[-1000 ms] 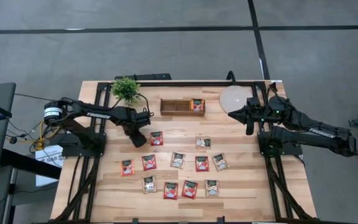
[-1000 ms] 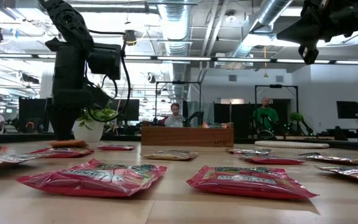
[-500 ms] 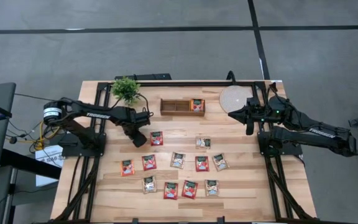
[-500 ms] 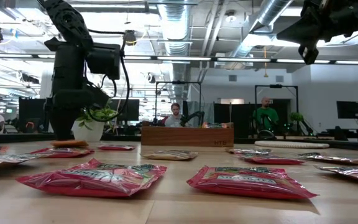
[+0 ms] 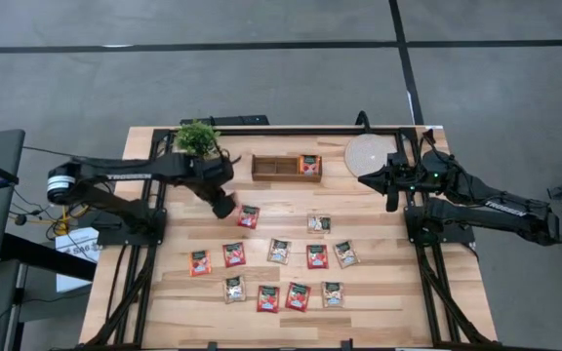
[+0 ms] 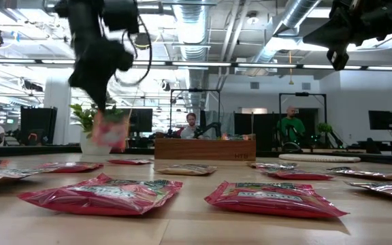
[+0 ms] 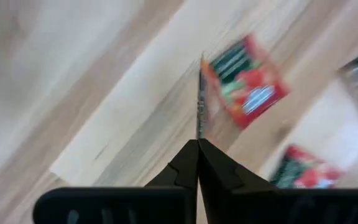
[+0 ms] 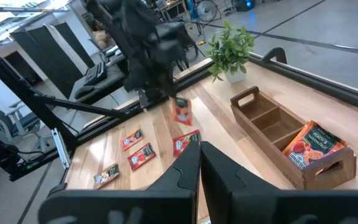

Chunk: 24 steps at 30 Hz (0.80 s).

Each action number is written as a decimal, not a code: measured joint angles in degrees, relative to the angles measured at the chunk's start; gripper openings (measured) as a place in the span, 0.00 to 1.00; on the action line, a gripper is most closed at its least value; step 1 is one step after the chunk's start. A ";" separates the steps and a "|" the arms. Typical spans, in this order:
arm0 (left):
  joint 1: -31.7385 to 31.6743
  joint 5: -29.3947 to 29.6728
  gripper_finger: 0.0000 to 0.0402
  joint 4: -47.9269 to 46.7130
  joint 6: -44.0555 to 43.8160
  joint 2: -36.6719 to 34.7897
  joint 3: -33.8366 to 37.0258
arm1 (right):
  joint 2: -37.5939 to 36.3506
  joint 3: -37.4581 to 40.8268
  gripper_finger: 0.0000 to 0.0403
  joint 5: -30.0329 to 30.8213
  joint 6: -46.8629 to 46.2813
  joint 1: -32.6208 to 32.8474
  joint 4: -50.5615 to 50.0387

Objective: Pick & Place Tea
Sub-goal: Put the top orange tea bag into the right section of the wooden organizer

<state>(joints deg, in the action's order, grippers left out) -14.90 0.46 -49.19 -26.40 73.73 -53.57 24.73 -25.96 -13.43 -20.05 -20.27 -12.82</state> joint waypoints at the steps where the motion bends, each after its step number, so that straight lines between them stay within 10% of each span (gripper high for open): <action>1: 0.00 0.24 0.00 0.04 0.32 -0.40 -1.44 | 0.00 0.00 0.01 0.00 0.00 0.00 0.02; 11: 1.76 0.58 0.00 8.03 8.84 1.93 -16.46 | 8.90 0.00 0.04 -0.30 0.00 0.04 9.13; 24: 5.26 0.47 0.00 13.33 18.89 18.34 -32.83 | 28.32 -6.32 0.32 -5.14 6.07 0.38 22.71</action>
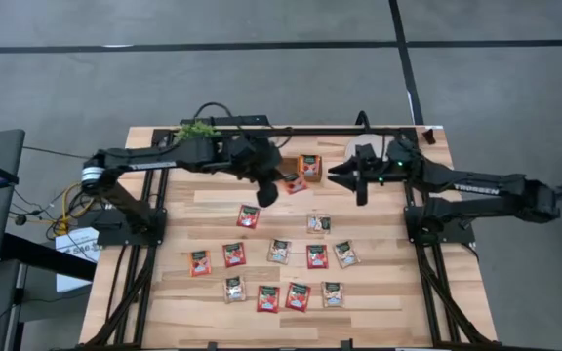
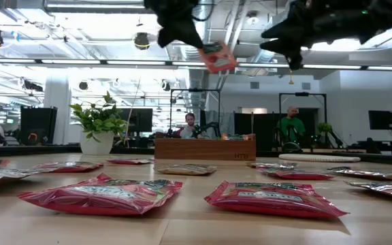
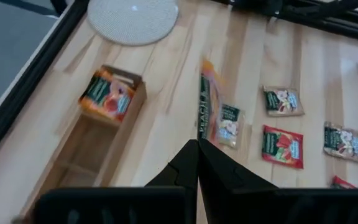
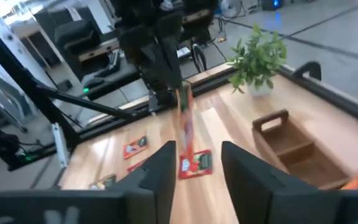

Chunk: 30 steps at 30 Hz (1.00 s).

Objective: Pick & Place Tea
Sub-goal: Put the top orange tea bag into the right section of the wooden organizer

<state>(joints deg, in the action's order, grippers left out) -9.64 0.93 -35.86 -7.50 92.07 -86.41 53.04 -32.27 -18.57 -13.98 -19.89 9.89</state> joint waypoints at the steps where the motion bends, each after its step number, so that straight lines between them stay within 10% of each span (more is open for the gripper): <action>1: 0.13 0.01 0.00 0.06 0.68 1.15 -1.30 | 1.20 -1.17 0.33 0.13 1.02 -0.07 0.07; 16: 0.71 0.42 0.00 1.12 4.42 5.49 -8.22 | 13.75 -13.94 0.38 0.49 9.85 -0.19 -6.18; 30: 0.71 1.33 0.00 0.42 5.44 5.49 -8.25 | 15.36 -15.93 0.23 0.47 9.97 -0.49 -8.60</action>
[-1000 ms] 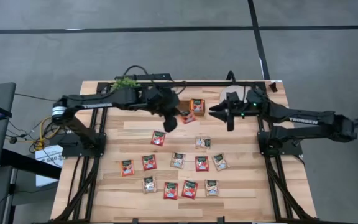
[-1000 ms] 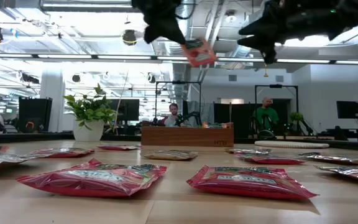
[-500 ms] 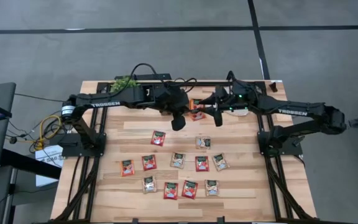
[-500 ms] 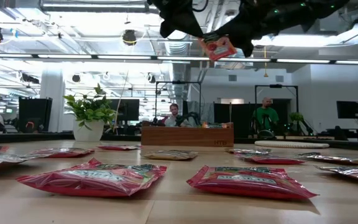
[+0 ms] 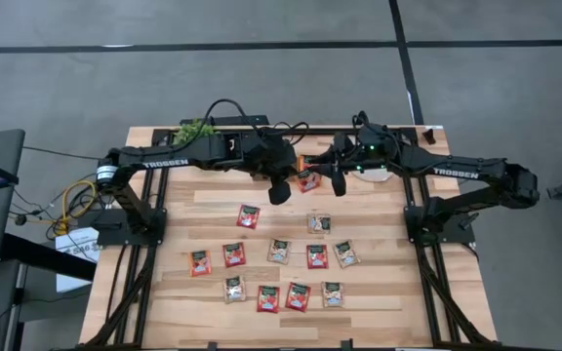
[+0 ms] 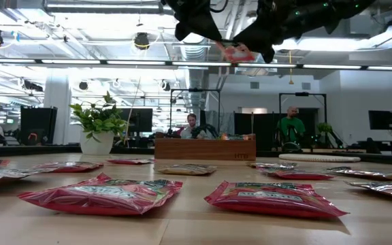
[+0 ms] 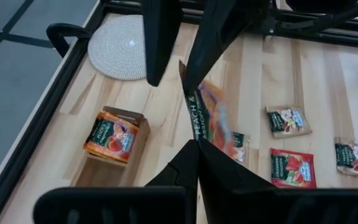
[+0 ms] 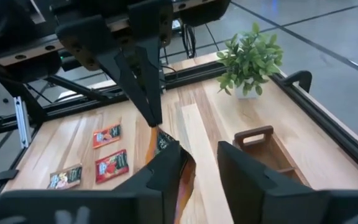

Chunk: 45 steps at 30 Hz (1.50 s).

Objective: Pick & Place Tea
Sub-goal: Put the top orange tea bag into the right section of the wooden organizer

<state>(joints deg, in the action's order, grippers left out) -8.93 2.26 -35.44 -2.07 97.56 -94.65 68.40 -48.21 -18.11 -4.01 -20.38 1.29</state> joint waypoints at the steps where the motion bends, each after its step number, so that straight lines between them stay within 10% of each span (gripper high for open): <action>1: 0.00 0.01 0.00 0.00 0.00 0.00 0.00 | 0.00 0.00 0.21 -0.01 0.00 0.00 -0.05; 10: 0.00 0.05 0.00 0.01 0.35 0.00 0.00 | 0.00 0.00 0.01 -0.03 0.83 0.04 -0.66; 31: 0.00 2.71 0.00 0.02 0.10 -0.07 0.02 | 0.00 0.00 0.00 0.29 -0.07 0.04 -0.93; 45: 0.00 7.59 0.29 -5.14 0.95 -0.34 0.04 | 0.00 0.00 0.00 9.29 0.49 0.00 -1.76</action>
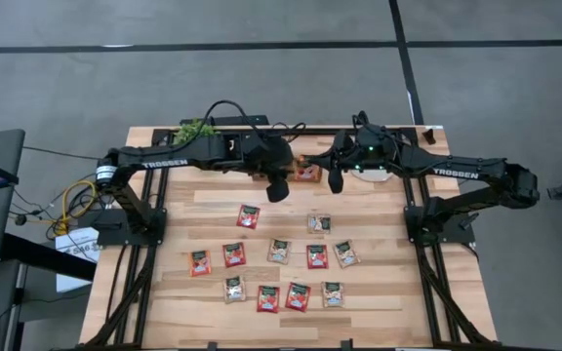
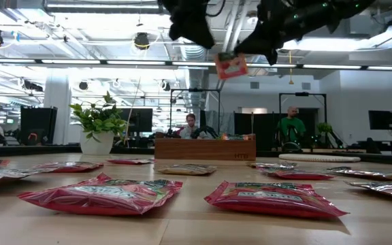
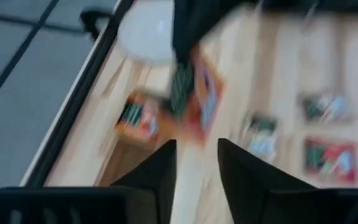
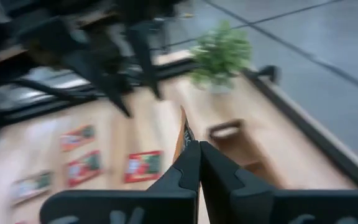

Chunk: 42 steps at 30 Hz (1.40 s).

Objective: Pick & Place Tea
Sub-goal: Put the top orange tea bag into the right section of the wooden organizer

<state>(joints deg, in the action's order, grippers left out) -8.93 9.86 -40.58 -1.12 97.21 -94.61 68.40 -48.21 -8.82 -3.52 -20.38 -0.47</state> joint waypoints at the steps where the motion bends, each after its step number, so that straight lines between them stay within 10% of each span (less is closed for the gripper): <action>1: 0.00 1.43 0.30 -2.35 -0.10 -0.06 0.00 | 0.00 0.00 0.00 2.44 0.45 -0.02 -0.59; 9: -0.13 11.65 0.33 -17.91 -7.69 -0.16 4.52 | 5.40 0.59 0.00 7.69 1.04 -3.23 -0.28; 25: -0.09 9.92 0.33 -16.41 -16.72 -2.88 23.93 | 19.59 0.66 0.00 6.81 1.01 -9.43 6.34; 42: -0.09 9.54 0.33 -14.48 -21.63 -12.28 26.86 | 22.84 0.66 0.00 7.32 1.70 -10.27 6.70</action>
<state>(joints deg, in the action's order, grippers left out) -9.02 19.40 -55.07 -22.74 84.93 -67.75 91.24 -47.55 -1.50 -1.82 -30.65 6.23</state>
